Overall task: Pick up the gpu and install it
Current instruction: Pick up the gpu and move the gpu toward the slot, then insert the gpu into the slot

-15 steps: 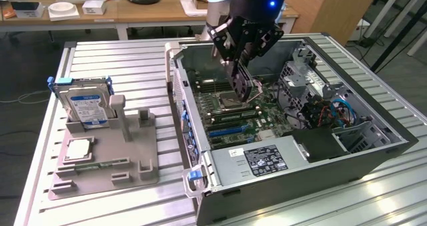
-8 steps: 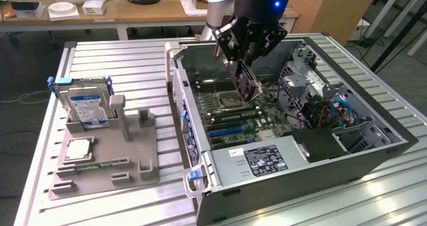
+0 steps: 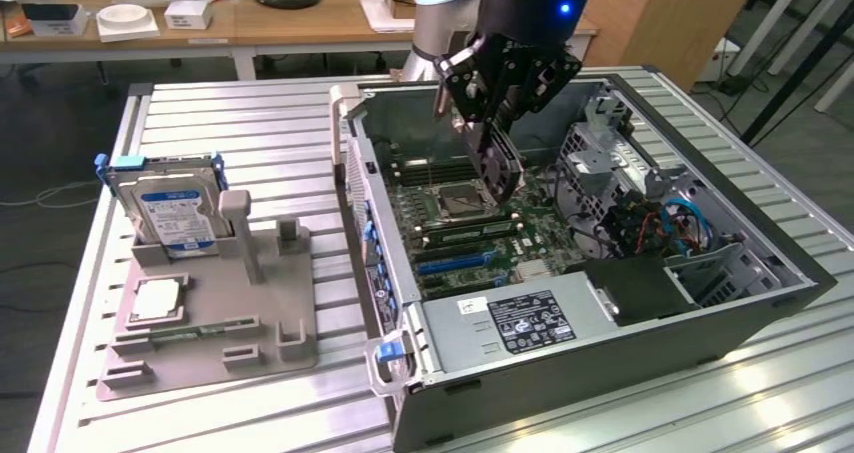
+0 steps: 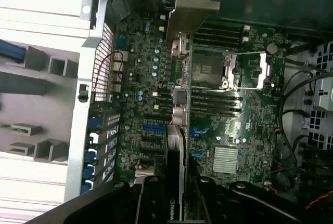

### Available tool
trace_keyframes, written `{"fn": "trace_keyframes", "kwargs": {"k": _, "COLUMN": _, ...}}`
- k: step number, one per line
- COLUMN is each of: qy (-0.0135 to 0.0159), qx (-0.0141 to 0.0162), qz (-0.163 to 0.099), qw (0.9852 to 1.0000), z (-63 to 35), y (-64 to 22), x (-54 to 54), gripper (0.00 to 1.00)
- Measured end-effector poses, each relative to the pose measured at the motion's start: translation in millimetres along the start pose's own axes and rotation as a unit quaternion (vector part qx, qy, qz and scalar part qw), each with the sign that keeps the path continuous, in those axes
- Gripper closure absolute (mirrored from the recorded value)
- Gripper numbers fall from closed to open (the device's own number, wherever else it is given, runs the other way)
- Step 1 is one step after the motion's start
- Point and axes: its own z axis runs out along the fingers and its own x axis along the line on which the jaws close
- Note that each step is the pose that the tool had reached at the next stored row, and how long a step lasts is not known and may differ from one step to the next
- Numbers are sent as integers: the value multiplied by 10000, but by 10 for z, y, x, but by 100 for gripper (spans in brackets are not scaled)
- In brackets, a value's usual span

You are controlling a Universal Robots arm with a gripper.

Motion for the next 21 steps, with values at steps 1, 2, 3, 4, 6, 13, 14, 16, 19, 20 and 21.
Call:
{"fn": "trace_keyframes", "kwargs": {"k": 1, "qy": 0, "qx": 0, "qz": 0, "qw": 10000, "z": 0, "y": 0, "x": -1, "gripper": 74}}
{"fn": "trace_keyframes", "kwargs": {"k": 2, "qy": 0, "qx": 0, "qz": 0, "qw": 10000, "z": 0, "y": 0, "x": -1, "gripper": 74}}
{"fn": "trace_keyframes", "kwargs": {"k": 3, "qy": -1, "qx": -1, "qz": 0, "qw": 10000, "z": 1, "y": 0, "x": -1, "gripper": 74}}
{"fn": "trace_keyframes", "kwargs": {"k": 4, "qy": 0, "qx": -1, "qz": 0, "qw": 10000, "z": 1, "y": 0, "x": -1, "gripper": 74}}
{"fn": "trace_keyframes", "kwargs": {"k": 6, "qy": 0, "qx": -1, "qz": 0, "qw": 10000, "z": 1, "y": 0, "x": -1, "gripper": 74}}
{"fn": "trace_keyframes", "kwargs": {"k": 13, "qy": 0, "qx": -1, "qz": -10, "qw": 10000, "z": 1, "y": -1, "x": -11, "gripper": 74}}
{"fn": "trace_keyframes", "kwargs": {"k": 14, "qy": 1, "qx": -1, "qz": -15, "qw": 10000, "z": 1, "y": -1, "x": -19, "gripper": 74}}
{"fn": "trace_keyframes", "kwargs": {"k": 16, "qy": 1, "qx": -1, "qz": -25, "qw": 10000, "z": 1, "y": -3, "x": -37, "gripper": 74}}
{"fn": "trace_keyframes", "kwargs": {"k": 19, "qy": 3, "qx": -1, "qz": -50, "qw": 10000, "z": 0, "y": -7, "x": -84, "gripper": 74}}
{"fn": "trace_keyframes", "kwargs": {"k": 20, "qy": 4, "qx": 0, "qz": -64, "qw": 10000, "z": -1, "y": -9, "x": -106, "gripper": 74}}
{"fn": "trace_keyframes", "kwargs": {"k": 21, "qy": 6, "qx": 0, "qz": -80, "qw": 10000, "z": -1, "y": -11, "x": -131, "gripper": 74}}
